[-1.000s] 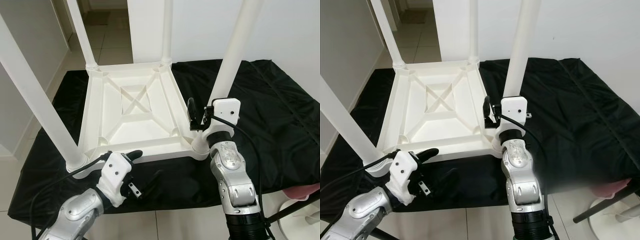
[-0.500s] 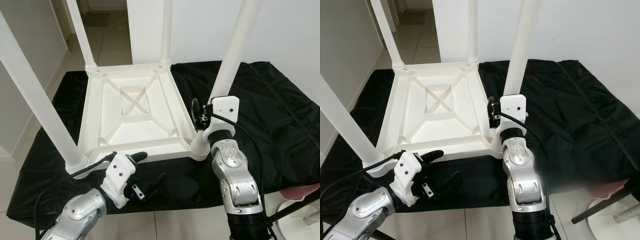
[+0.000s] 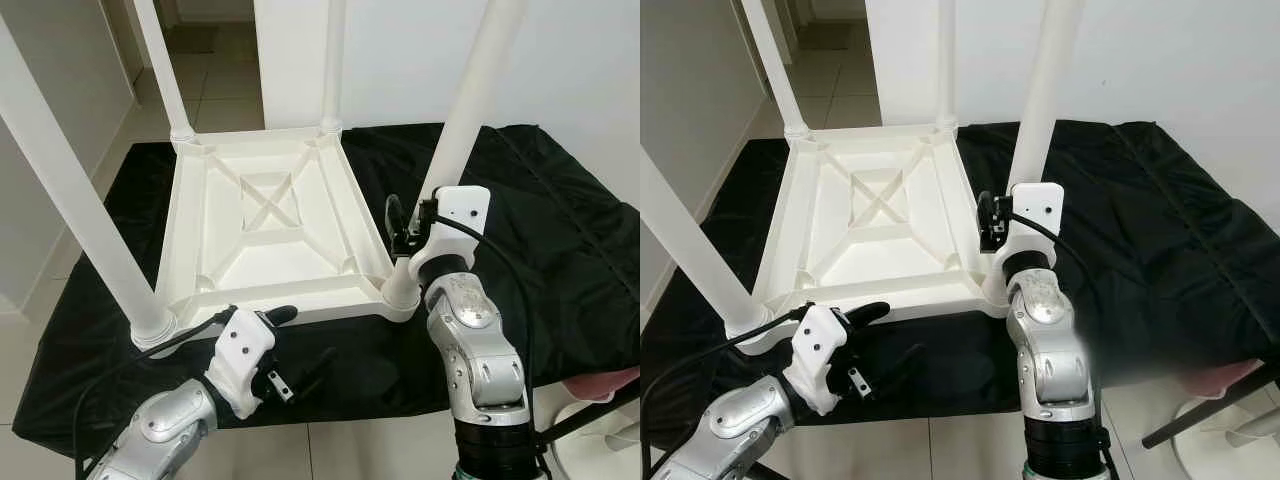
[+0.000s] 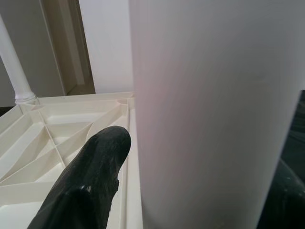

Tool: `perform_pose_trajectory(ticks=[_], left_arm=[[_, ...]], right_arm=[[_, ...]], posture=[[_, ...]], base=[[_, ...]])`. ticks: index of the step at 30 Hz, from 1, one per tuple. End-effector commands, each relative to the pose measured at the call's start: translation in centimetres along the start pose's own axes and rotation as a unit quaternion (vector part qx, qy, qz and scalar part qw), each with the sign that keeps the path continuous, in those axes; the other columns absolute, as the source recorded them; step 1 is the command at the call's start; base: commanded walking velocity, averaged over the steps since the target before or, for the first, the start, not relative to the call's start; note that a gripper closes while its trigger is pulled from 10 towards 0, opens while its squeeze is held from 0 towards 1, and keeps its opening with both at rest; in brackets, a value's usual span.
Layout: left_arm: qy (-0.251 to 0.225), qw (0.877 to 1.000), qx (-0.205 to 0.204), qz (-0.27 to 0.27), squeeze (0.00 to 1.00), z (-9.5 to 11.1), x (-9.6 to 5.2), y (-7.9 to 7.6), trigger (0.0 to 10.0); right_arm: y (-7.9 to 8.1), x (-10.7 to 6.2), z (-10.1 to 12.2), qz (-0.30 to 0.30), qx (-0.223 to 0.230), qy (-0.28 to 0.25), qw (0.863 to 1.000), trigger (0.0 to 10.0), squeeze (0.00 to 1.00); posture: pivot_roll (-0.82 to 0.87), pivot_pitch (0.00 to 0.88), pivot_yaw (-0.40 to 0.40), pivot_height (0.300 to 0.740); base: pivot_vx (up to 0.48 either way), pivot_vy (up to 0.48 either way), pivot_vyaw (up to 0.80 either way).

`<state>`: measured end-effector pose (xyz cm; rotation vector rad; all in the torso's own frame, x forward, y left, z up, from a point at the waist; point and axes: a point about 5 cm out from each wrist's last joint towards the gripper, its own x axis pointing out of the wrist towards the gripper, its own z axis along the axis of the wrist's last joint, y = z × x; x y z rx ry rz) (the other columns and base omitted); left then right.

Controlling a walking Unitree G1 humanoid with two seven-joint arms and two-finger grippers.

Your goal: Building children table

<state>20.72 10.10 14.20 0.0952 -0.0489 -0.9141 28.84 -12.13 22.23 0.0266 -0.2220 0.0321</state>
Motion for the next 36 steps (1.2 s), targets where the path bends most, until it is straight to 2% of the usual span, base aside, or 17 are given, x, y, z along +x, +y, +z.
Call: perform_pose_trajectory(ticks=[1,10,17,23,36], left_arm=[[0.004,1.000,-0.002,-0.018,0.00,0.0,0.0,-0.3,10.0],[0.004,1.000,0.000,-0.017,0.00,0.1,0.0,-0.3,10.0],[0.005,1.000,0.001,-0.016,0.00,0.1,0.0,-0.2,10.0],[0.005,1.000,0.002,-0.017,0.00,0.2,0.0,-0.1,10.0],[0.006,1.000,0.005,-0.015,0.00,0.2,0.0,0.0,10.0]], right_arm=[[0.0,-0.1,0.1,0.002,0.005,0.002,1.000,10.0,0.00],[-0.1,-0.1,0.3,0.004,0.017,0.008,1.000,10.0,0.00],[0.0,0.0,0.4,0.008,0.048,0.019,0.999,10.0,0.00],[0.0,0.0,0.3,0.009,0.058,0.024,0.998,10.0,0.00],[0.0,0.0,-0.5,0.004,0.150,0.056,0.987,10.0,0.00]], posture=[[-0.02,0.022,0.006,0.740],[-0.02,0.026,0.007,0.740],[-0.01,0.025,0.008,0.740],[-0.01,0.024,0.010,0.740],[-0.01,0.031,0.014,0.740]], base=[[0.000,0.000,0.00],[0.000,0.000,0.00],[0.000,0.000,0.00],[0.000,0.000,0.00],[0.000,0.000,0.00]])
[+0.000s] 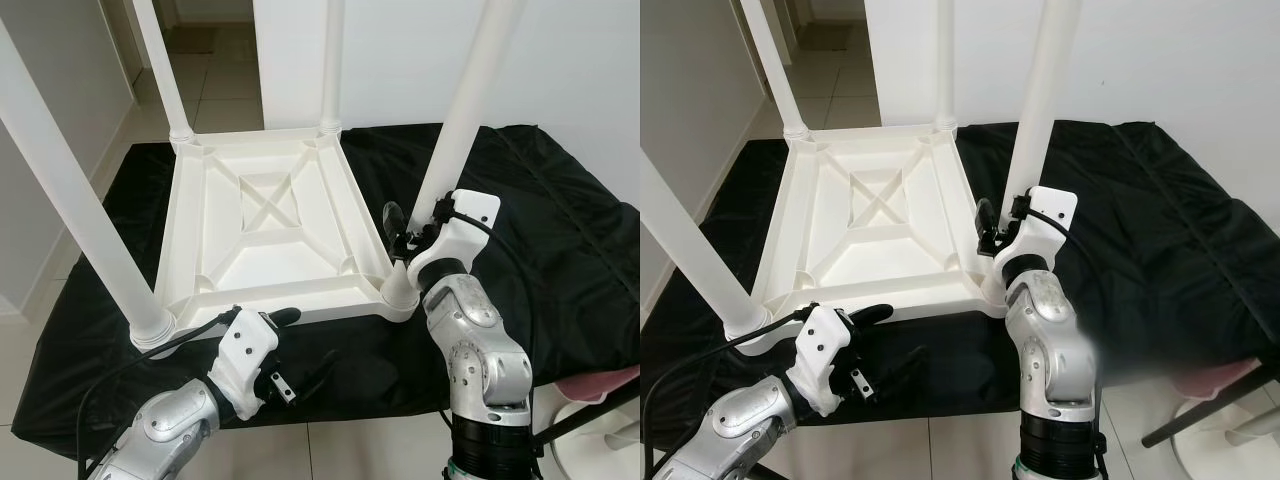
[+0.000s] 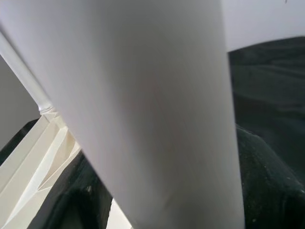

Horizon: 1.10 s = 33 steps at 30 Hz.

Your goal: Building children table

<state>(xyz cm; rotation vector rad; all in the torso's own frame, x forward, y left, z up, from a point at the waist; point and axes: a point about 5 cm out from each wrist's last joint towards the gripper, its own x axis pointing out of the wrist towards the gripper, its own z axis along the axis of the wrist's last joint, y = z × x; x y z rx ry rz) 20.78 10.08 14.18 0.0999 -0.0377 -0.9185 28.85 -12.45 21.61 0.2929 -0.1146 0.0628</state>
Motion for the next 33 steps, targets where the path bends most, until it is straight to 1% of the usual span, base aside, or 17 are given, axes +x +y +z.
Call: perform_pose_trajectory(ticks=[1,5,6,7,11,13,14,15,16,18,19,21,26,31,32,33], left_arm=[[0.001,1.000,0.006,-0.013,0.00,0.2,-0.1,0.0,10.0],[0.001,1.000,0.006,-0.013,0.00,0.3,-0.1,0.0,10.0],[0.000,1.000,0.006,-0.013,0.00,0.3,-0.1,0.0,10.0],[0.000,1.000,0.006,-0.013,0.00,0.3,-0.1,0.0,10.0],[0.000,1.000,0.008,-0.013,0.00,0.4,-0.1,0.0,10.0],[-0.001,1.000,0.008,-0.013,0.00,0.4,0.1,0.0,10.0],[-0.001,1.000,0.008,-0.013,0.00,0.4,0.1,0.0,10.0],[-0.002,1.000,0.009,-0.014,0.00,0.5,0.1,0.0,10.0],[-0.002,1.000,0.009,-0.014,0.00,0.5,0.1,0.0,10.0],[-0.005,1.000,0.011,-0.015,0.00,0.7,0.3,0.0,10.0],[-0.007,1.000,0.011,-0.017,0.00,0.8,0.4,0.0,10.0],[-0.009,1.000,0.013,-0.023,0.00,0.9,0.6,-0.1,10.0],[-0.011,0.999,0.014,-0.028,0.00,1.1,0.9,-0.2,10.0],[-0.011,0.999,0.015,-0.030,0.00,1.1,0.8,-0.2,10.0],[-0.010,0.999,0.015,-0.030,0.00,1.1,0.8,-0.2,10.0],[-0.010,0.999,0.015,-0.030,0.00,1.1,0.8,-0.2,10.0]], right_arm=[[0.3,0.1,0.0,0.005,0.016,0.006,1.000,10.0,0.00],[0.4,0.1,0.0,0.006,0.030,0.009,0.999,10.0,0.00],[0.4,0.1,0.0,0.008,0.043,0.010,0.999,10.0,0.00],[0.4,0.1,0.0,0.008,0.043,0.010,0.999,10.0,0.00],[0.4,0.2,0.0,0.008,0.075,0.014,0.997,10.0,0.00],[0.3,0.2,0.0,0.007,0.117,0.016,0.993,10.0,0.00],[0.3,0.2,0.0,0.007,0.117,0.016,0.993,10.0,0.00],[0.3,0.2,0.0,0.006,0.132,0.016,0.991,10.0,0.00],[0.3,0.2,0.0,0.006,0.132,0.016,0.991,10.0,0.00],[0.2,0.3,0.0,0.005,0.148,0.017,0.989,10.0,0.00],[0.2,0.3,-0.1,0.003,0.164,0.019,0.986,10.0,0.00],[0.1,0.4,-0.2,0.002,0.183,0.020,0.983,10.0,0.00],[0.1,0.4,-0.4,0.000,0.200,0.021,0.980,10.0,0.00],[0.1,0.4,-0.3,0.002,0.198,0.021,0.980,10.0,0.00],[0.2,0.4,-0.1,0.008,0.158,0.015,0.987,10.0,0.00],[0.2,0.4,-0.1,0.008,0.158,0.015,0.987,10.0,0.00]], posture=[[-0.01,0.031,0.014,0.740],[-0.01,0.033,0.015,0.740],[-0.01,0.033,0.015,0.740],[-0.01,0.033,0.015,0.740],[-0.01,0.033,0.015,0.740],[-0.01,0.033,0.015,0.740],[-0.01,0.033,0.015,0.740],[0.00,0.043,0.016,0.740],[0.00,0.043,0.016,0.740],[0.00,0.043,0.016,0.740],[0.00,0.043,0.016,0.740],[0.00,0.048,0.020,0.740],[0.00,0.049,0.025,0.740],[0.00,0.050,0.031,0.740],[0.00,0.050,0.031,0.740],[0.00,0.050,0.031,0.740]], base=[[0.000,0.000,0.00],[0.000,0.000,0.00],[0.000,0.000,0.00],[0.000,0.000,0.00],[0.000,0.000,0.00],[0.000,0.000,0.00],[0.000,0.000,0.00],[0.000,0.000,0.00],[0.000,0.000,0.00],[0.000,0.000,0.00],[0.000,0.000,0.00],[0.000,0.000,0.00],[0.000,0.000,0.00],[0.000,0.000,0.00],[0.000,0.000,0.00],[0.000,0.000,0.00]])
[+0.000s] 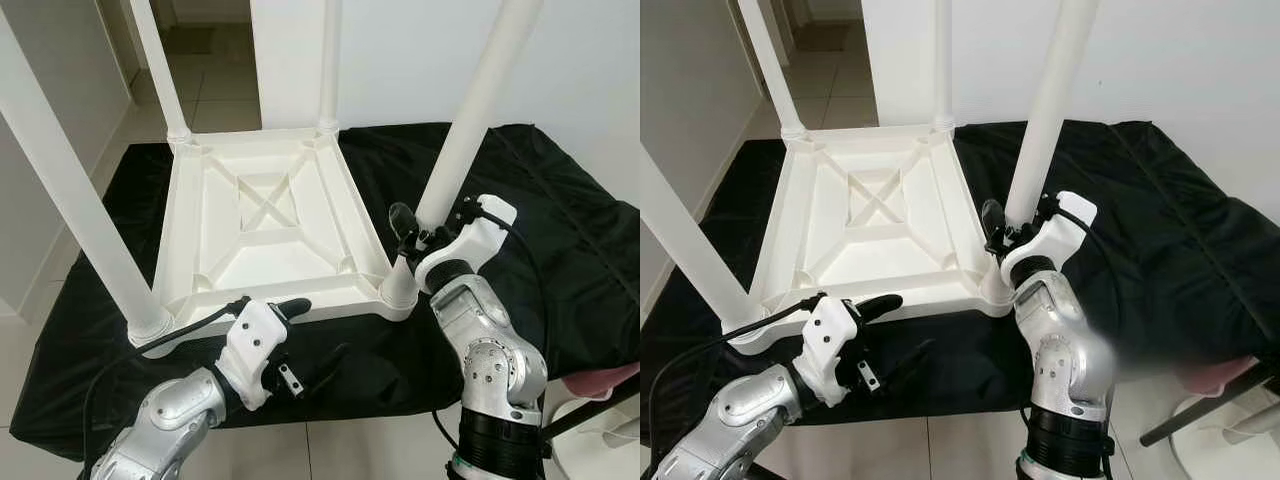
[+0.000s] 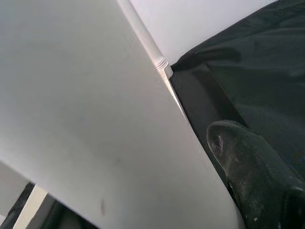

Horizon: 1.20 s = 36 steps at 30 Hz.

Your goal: Building children table

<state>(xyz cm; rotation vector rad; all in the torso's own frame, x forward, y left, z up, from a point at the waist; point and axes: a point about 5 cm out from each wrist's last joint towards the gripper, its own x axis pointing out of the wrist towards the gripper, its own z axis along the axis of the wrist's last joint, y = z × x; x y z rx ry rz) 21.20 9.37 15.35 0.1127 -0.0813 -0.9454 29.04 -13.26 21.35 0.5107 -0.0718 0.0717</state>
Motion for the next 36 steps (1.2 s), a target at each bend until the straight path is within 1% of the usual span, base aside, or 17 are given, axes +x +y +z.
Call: perform_pose_trajectory(ticks=[1,2,3,4,6,14,15,16,18,19,26,29,30,33,34,35,36], left_arm=[[0.007,1.000,0.000,-0.017,0.00,-0.1,0.0,-0.1,10.0],[0.007,1.000,-0.001,-0.016,0.00,-0.1,0.0,-0.1,10.0],[0.007,1.000,-0.001,-0.016,0.00,-0.1,0.0,-0.1,10.0],[0.007,1.000,-0.001,-0.016,0.00,-0.1,0.1,-0.1,10.0],[0.006,1.000,-0.001,-0.015,0.00,0.0,0.1,-0.1,10.0],[0.005,1.000,-0.003,-0.013,0.00,0.0,0.2,-0.1,10.0],[0.005,1.000,-0.003,-0.012,0.00,0.0,0.3,-0.1,10.0],[0.005,1.000,-0.004,-0.011,0.00,0.0,0.3,-0.1,10.0],[0.005,1.000,-0.004,-0.011,0.00,0.0,0.3,-0.1,10.0],[0.005,1.000,-0.004,-0.010,0.00,-0.1,0.3,-0.1,10.0],[0.007,1.000,-0.004,-0.010,0.00,-0.1,0.3,-0.2,10.0],[0.014,1.000,-0.003,-0.014,0.00,-0.3,0.4,-0.3,10.0],[0.015,1.000,-0.003,-0.014,0.00,-0.3,0.4,-0.3,10.0],[0.016,1.000,-0.003,-0.014,0.00,-0.3,0.4,-0.3,10.0],[0.016,1.000,-0.003,-0.015,0.00,-0.3,0.5,-0.4,10.0],[0.016,1.000,-0.003,-0.015,0.00,-0.3,0.5,-0.4,10.0],[0.017,1.000,-0.002,-0.016,0.00,-0.3,0.5,-0.4,10.0]], right_arm=[[1.4,0.3,0.0,0.021,-0.010,-0.010,1.000,10.0,0.00],[1.9,0.4,0.5,0.027,-0.080,-0.022,0.996,10.0,0.00],[1.9,0.4,0.5,0.027,-0.080,-0.022,0.996,10.0,0.00],[2.3,0.5,1.0,0.030,-0.142,-0.038,0.989,10.0,0.00],[2.6,0.5,1.4,0.031,-0.180,-0.050,0.982,10.0,0.00],[2.9,0.6,1.8,0.035,-0.225,-0.065,0.972,10.0,0.00],[2.9,0.6,1.9,0.035,-0.226,-0.067,0.971,2.2,0.00],[2.8,0.6,1.9,0.033,-0.229,-0.066,0.971,4.2,0.00],[2.8,0.6,1.9,0.033,-0.229,-0.066,0.971,4.2,0.00],[2.8,0.6,1.9,0.032,-0.230,-0.066,0.970,10.0,0.00],[2.6,0.6,1.5,0.031,-0.214,-0.058,0.975,10.0,0.00],[2.4,0.6,1.1,0.026,-0.168,-0.049,0.984,10.0,0.00],[2.0,0.6,1.0,0.021,-0.115,-0.043,0.992,10.0,0.00],[1.7,0.6,1.0,0.018,-0.076,-0.039,0.996,10.0,0.00],[1.3,0.6,0.7,0.013,-0.018,-0.031,0.999,10.0,0.00],[1.3,0.6,0.7,0.013,-0.018,-0.031,0.999,10.0,0.00],[1.0,0.6,0.5,0.012,0.036,-0.024,0.999,10.0,0.00]], posture=[[0.00,0.054,0.033,0.740],[0.00,0.054,0.033,0.740],[0.00,0.054,0.033,0.740],[0.00,0.054,0.033,0.740],[0.00,0.057,0.031,0.740],[0.00,0.058,0.024,0.740],[0.00,0.058,0.024,0.740],[0.00,0.058,0.022,0.740],[0.00,0.058,0.022,0.740],[0.00,0.060,0.020,0.740],[0.00,0.062,0.020,0.740],[0.00,0.063,0.021,0.740],[0.00,0.063,0.021,0.740],[0.00,0.063,0.021,0.740],[0.00,0.063,0.022,0.740],[0.00,0.063,0.022,0.740],[0.00,0.064,0.023,0.740]], base=[[0.000,0.000,0.00],[0.000,0.000,0.00],[0.000,0.000,0.00],[0.000,0.000,0.00],[0.000,0.000,0.00],[0.000,0.000,0.00],[0.000,0.000,0.00],[0.000,0.000,0.00],[0.000,0.000,0.00],[0.000,0.000,0.00],[0.000,0.000,0.00],[0.000,0.000,0.00],[0.000,0.000,0.00],[0.000,0.000,0.00],[0.000,0.000,0.00],[0.000,0.000,0.00],[0.000,0.000,0.00]])
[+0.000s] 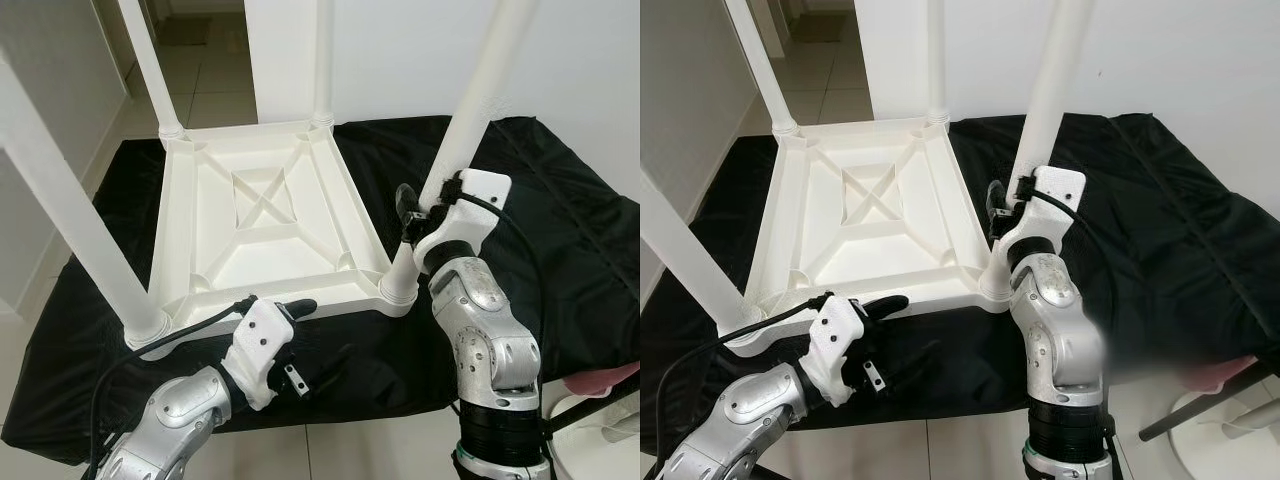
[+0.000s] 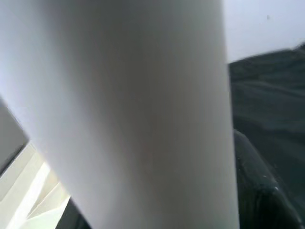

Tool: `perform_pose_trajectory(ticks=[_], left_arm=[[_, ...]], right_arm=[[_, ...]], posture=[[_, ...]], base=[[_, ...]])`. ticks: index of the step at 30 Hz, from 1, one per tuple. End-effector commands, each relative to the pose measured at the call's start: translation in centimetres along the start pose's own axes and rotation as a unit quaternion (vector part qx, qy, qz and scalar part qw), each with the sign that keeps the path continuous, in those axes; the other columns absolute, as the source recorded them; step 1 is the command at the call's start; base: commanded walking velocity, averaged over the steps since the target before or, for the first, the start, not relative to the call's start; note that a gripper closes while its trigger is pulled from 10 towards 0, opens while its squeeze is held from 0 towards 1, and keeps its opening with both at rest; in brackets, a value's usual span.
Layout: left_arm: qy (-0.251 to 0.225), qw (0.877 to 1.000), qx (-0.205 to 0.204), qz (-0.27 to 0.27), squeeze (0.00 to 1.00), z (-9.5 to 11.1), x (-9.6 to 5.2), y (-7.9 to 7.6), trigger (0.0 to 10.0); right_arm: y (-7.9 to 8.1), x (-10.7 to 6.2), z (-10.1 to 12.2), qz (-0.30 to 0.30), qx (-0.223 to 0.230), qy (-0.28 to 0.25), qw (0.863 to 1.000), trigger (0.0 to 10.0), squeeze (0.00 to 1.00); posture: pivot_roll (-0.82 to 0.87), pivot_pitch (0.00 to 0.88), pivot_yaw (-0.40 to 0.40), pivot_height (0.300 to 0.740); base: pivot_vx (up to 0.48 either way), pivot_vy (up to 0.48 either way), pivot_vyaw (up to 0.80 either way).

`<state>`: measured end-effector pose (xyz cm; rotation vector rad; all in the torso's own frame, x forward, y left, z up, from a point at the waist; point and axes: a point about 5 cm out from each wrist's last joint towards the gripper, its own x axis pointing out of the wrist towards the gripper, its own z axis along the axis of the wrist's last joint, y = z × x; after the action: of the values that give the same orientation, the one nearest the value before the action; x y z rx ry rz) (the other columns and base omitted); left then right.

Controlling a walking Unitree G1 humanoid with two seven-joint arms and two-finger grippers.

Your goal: Building children table

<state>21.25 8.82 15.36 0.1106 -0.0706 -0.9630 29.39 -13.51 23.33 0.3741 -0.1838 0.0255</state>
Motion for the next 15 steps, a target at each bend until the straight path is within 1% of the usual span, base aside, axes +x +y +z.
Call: perform_pose_trajectory(ticks=[1,2,3,4,6,7,8,9,10,11,12,13,14,15], left_arm=[[0.013,1.000,0.001,-0.007,0.00,-0.3,0.0,-0.1,10.0],[0.014,1.000,0.002,-0.007,0.00,-0.3,0.1,-0.1,10.0],[0.014,1.000,0.002,-0.007,0.00,-0.3,0.1,-0.1,10.0],[0.014,1.000,0.004,-0.009,0.00,-0.3,0.3,-0.2,10.0],[0.014,1.000,0.004,-0.009,0.00,-0.3,0.3,-0.2,10.0],[0.014,1.000,0.005,-0.010,0.00,-0.4,0.5,-0.2,10.0],[0.014,1.000,0.005,-0.010,0.00,-0.4,0.5,-0.2,10.0],[0.014,1.000,0.008,-0.012,0.00,-0.3,0.8,-0.4,10.0],[0.014,1.000,0.008,-0.012,0.00,-0.3,0.8,-0.4,10.0],[0.013,1.000,0.009,-0.014,0.00,-0.2,1.1,-0.5,10.0],[0.013,1.000,0.009,-0.014,0.00,-0.2,1.1,-0.5,10.0],[0.011,1.000,0.009,-0.016,0.00,-0.1,1.4,-0.6,10.0],[0.011,1.000,0.009,-0.016,0.00,-0.1,1.4,-0.6,10.0],[0.009,1.000,0.009,-0.018,0.00,-0.1,1.7,-0.8,10.0]], right_arm=[[0.4,0.0,-1.3,0.014,0.107,0.032,0.994,10.0,0.00],[0.2,-0.1,-1.6,0.013,0.146,0.037,0.989,10.0,0.00],[0.2,-0.1,-1.6,0.013,0.146,0.037,0.989,10.0,0.00],[-0.1,-0.2,-2.1,0.011,0.197,0.044,0.979,10.0,0.00],[-0.1,-0.2,-2.1,0.011,0.197,0.044,0.979,10.0,0.00],[-0.3,-0.2,-2.6,0.006,0.239,0.050,0.970,10.0,0.00],[-0.3,-0.2,-2.6,0.006,0.239,0.050,0.970,10.0,0.00],[-0.7,-0.3,-3.2,0.001,0.276,0.058,0.959,10.0,0.00],[-0.7,-0.3,-3.2,0.001,0.276,0.058,0.959,10.0,0.00],[-1.1,-0.3,-3.9,-0.008,0.315,0.064,0.947,10.0,0.00],[-1.1,-0.3,-3.9,-0.008,0.315,0.064,0.947,10.0,0.00],[-1.6,-0.4,-4.7,-0.013,0.368,0.069,0.927,10.0,0.00],[-1.6,-0.4,-4.7,-0.013,0.368,0.069,0.927,10.0,0.00],[-3.0,-0.7,-6.6,-0.044,0.429,0.079,0.899,10.0,0.00]], posture=[[0.00,0.064,0.023,0.740],[0.00,0.064,0.023,0.740],[0.00,0.064,0.023,0.740],[0.01,0.064,0.024,0.740],[0.01,0.064,0.024,0.740],[0.01,0.064,0.023,0.740],[0.01,0.064,0.023,0.740],[0.01,0.065,0.023,0.740],[0.01,0.065,0.023,0.740],[0.01,0.065,0.024,0.740],[0.01,0.065,0.024,0.740],[0.01,0.065,0.024,0.740],[0.01,0.065,0.024,0.740],[0.02,0.065,0.027,0.740]], base=[[0.000,0.000,0.00],[0.000,0.000,0.00],[0.000,0.000,0.00],[0.000,0.000,0.00],[0.000,0.000,0.00],[0.000,0.000,0.00],[0.000,0.000,0.00],[0.000,0.000,0.00],[0.000,0.000,0.00],[0.000,0.000,0.00],[0.000,0.000,0.00],[0.000,0.000,0.00],[0.000,0.000,0.00],[0.000,0.000,0.00]])
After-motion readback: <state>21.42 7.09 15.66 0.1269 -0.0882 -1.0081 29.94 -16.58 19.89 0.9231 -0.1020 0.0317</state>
